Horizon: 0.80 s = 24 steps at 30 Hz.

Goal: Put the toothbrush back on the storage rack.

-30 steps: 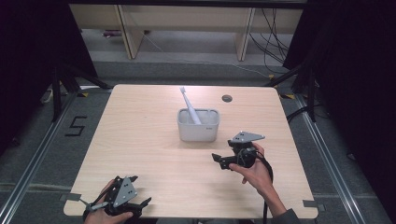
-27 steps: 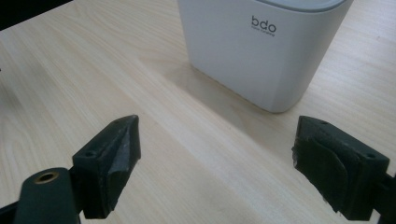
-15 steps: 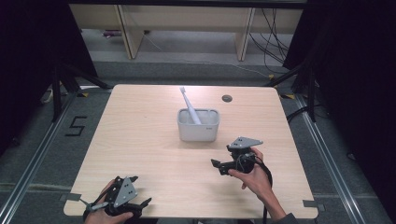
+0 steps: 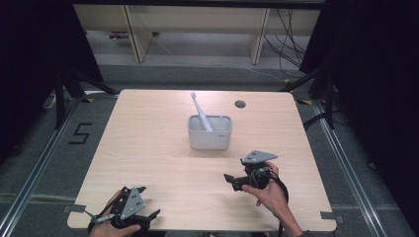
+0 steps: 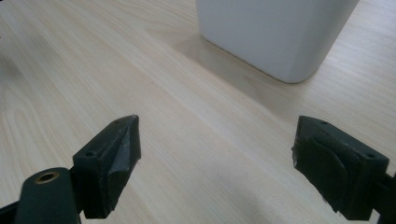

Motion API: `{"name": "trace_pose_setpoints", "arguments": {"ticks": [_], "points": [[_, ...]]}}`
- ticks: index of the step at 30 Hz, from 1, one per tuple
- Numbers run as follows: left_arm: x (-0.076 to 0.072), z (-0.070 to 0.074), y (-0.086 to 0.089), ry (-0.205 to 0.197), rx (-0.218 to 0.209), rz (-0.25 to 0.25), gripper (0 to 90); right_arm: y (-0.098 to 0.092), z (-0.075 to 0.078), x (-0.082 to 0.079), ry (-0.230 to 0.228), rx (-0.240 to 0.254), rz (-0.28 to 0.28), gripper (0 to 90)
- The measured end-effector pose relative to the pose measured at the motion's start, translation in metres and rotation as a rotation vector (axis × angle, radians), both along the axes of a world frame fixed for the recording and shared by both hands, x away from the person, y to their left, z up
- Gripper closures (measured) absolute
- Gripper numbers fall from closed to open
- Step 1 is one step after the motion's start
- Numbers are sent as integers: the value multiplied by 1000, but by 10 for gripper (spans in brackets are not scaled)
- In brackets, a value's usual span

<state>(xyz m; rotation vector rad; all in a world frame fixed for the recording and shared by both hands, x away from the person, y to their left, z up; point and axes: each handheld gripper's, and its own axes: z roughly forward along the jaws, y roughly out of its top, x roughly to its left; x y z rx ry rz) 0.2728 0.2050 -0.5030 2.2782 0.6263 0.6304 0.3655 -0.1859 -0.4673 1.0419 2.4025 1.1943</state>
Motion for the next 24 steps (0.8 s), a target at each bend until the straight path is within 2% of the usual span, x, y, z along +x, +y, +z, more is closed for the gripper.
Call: {"name": "trace_pose_setpoints", "arguments": {"ticks": [6,9,11,13,15,16,19,21,23,24], "points": [[0,0,0,10,1,-5,150,-1,-4,-5,-25,-23,-4,161],[-1,0,-1,1,-5,5,150,-1,-4,-6,-33,-31,8,160],[-1,0,-1,-5,-10,10,150,-1,-4,-9,-23,-32,9,160],[-1,0,0,10,-6,3,150,0,-5,-12,-21,-26,-1,160],[-1,0,0,13,-3,-1,150,-1,-6,-12,-26,-28,19,161],[-1,0,0,13,-4,0,150,-1,-6,-14,-8,-27,1,161],[-1,0,0,9,-4,3,150,-1,-8,-16,-20,-35,19,164],[-1,-1,-1,1,-3,12,150,-1,-9,-19,-2,-39,9,165],[-1,-1,-1,2,-8,14,150,-2,-10,-21,-6,-52,13,167],[-1,-1,-1,2,-6,12,150,-2,-12,-24,14,-52,11,171]]}}
